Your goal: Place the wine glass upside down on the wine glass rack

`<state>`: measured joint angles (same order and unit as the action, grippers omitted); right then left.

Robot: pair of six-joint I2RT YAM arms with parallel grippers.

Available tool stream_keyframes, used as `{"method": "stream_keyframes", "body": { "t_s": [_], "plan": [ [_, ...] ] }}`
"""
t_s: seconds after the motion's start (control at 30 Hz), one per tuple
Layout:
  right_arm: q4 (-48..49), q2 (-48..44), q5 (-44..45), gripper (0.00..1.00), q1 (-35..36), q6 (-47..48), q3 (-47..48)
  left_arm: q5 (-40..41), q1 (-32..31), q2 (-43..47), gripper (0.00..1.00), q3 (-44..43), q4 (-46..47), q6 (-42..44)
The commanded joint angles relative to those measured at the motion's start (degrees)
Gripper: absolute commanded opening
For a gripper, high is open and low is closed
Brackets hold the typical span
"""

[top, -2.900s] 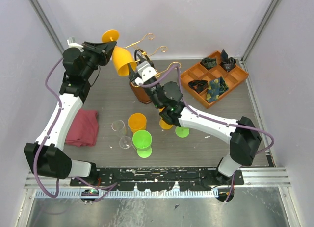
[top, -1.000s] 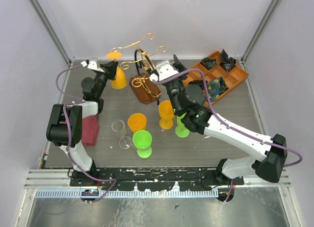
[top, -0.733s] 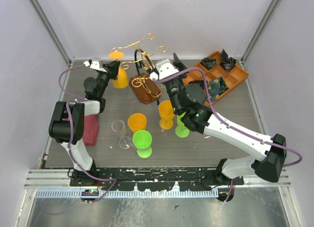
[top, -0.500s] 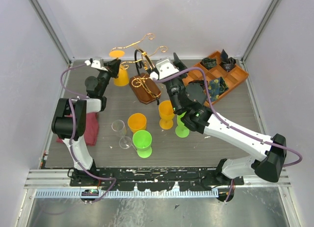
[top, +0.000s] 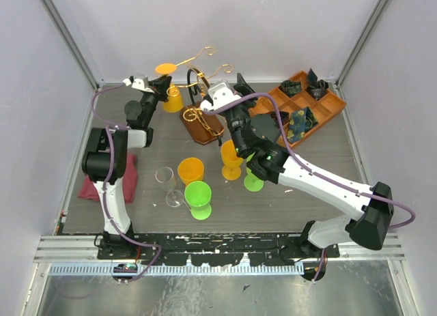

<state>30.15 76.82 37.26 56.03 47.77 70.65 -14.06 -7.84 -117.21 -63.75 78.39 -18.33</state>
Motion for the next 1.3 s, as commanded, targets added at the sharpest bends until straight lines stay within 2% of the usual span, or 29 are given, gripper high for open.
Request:
{"method": "stream_keyframes", "body": {
  "t_s": [0.0,0.3,0.7,0.83,1.03,1.27],
  "plan": [
    [3.31,0.16,0.8,0.59,-0.07,2.04,3.13,1.95,-0.07,-2.5,0.0,-3.1,3.61,0.19],
    [3.46,1.58,1.32,0.6,-0.18,2.52,3.81,8.66,-0.51,-4.61,0.0,-3.89,3.61,3.03],
    [2.75,0.86,1.08,0.6,-0.18,0.21,3.23,15.53,0.0,0.91,0.0,2.28,3.61,7.38],
    [2.58,0.05,0.65,0.6,-0.15,-1.1,2.73,15.37,0.19,3.38,0.0,4.43,3.66,8.41],
    [1.65,-0.48,0.46,0.6,-0.19,-2.17,2.28,9.84,-0.05,6.12,0.0,6.64,3.61,9.89],
    [1.35,-0.57,0.32,0.6,-0.13,-2.52,2.27,6.52,-1.53,5.08,0.0,5.87,3.61,10.94]
  ]
}}
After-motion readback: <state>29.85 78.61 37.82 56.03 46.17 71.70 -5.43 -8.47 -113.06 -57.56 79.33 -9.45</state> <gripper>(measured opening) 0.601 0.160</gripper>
